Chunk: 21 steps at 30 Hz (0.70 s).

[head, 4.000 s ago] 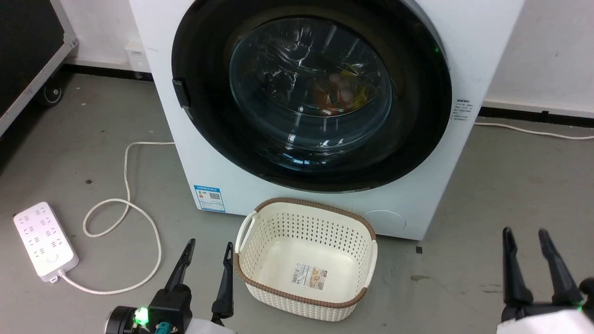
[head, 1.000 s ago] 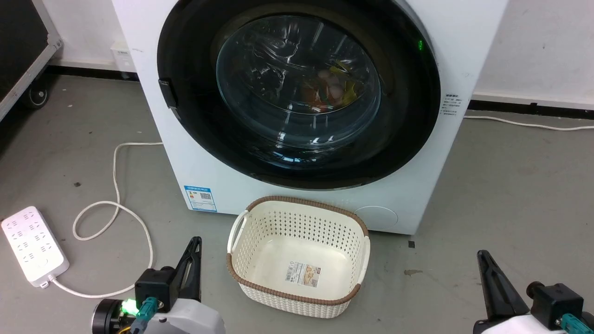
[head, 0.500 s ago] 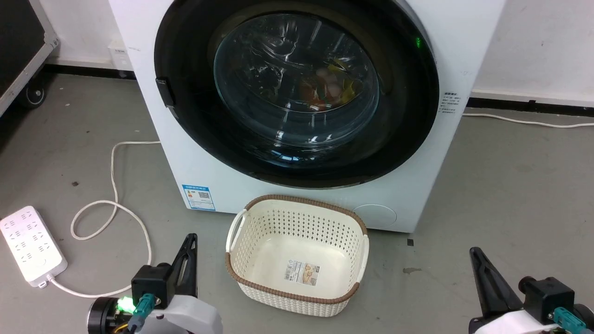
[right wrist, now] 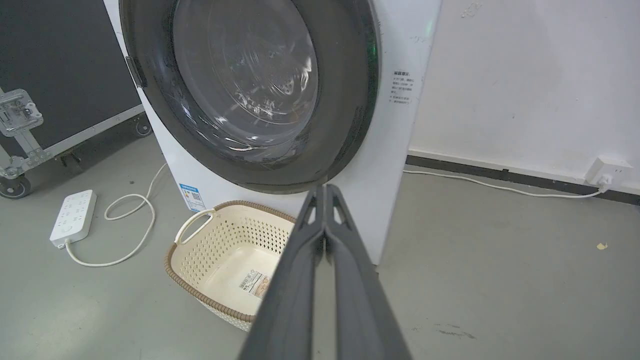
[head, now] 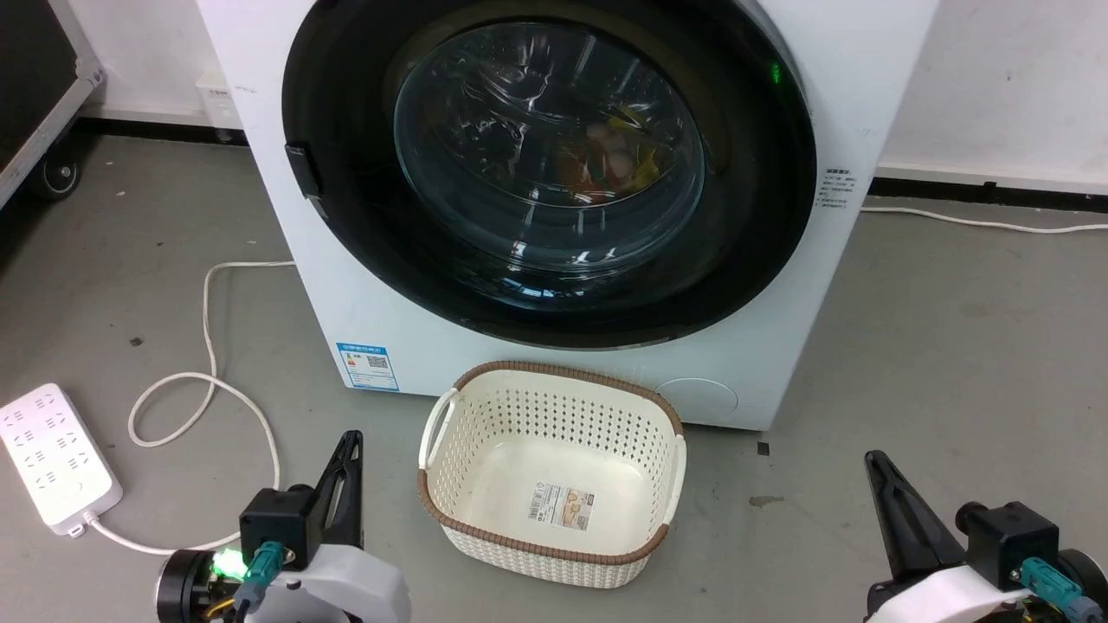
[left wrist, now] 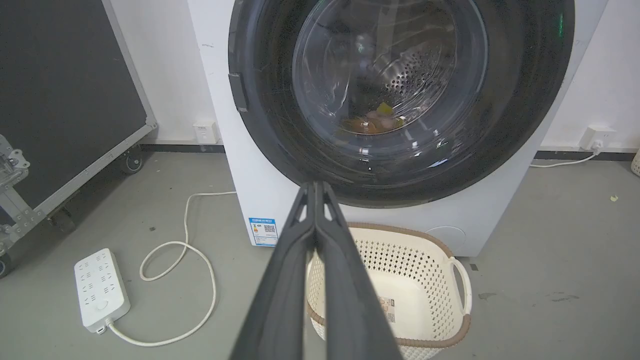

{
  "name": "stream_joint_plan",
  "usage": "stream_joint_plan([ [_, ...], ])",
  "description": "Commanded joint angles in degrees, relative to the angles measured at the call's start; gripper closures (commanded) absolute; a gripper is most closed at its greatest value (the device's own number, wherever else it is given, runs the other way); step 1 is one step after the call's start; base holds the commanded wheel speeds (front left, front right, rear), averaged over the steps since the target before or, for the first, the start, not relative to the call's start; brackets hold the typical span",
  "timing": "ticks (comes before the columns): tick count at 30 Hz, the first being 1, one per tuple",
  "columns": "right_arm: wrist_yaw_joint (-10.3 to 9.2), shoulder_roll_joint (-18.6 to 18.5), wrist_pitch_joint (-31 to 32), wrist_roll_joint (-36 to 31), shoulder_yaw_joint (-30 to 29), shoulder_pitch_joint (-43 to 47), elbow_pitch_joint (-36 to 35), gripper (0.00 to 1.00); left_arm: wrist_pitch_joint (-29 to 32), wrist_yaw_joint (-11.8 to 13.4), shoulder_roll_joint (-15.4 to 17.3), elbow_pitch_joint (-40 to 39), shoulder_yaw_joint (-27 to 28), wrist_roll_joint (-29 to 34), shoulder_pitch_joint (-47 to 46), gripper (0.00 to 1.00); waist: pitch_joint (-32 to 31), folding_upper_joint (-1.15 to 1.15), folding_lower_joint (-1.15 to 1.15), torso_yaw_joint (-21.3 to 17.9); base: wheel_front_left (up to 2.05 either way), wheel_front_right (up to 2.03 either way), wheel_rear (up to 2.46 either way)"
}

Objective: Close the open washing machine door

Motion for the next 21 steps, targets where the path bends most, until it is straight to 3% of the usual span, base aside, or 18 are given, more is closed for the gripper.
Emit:
stream_joint_plan([
  [1, -0.02, 0.32, 0.19, -0.49, 0.16, -0.77, -0.36, 1.0, 0.24, -0.22, -0.15, -0.44, 0.44, 0.54, 0.6, 1.0, 0.02, 0.0, 0.0, -0.01, 0.0, 0.0, 0.0],
  [21, -0.03, 0.39, 2.45, -2.23, 0.94, -2.04, -1.04, 1.0, 2.27, -0.76, -1.02, -2.25, 2.43, 2.26, 0.74, 1.0, 0.44, 0.0, 0.0, -0.4, 0.0, 0.0, 0.0],
])
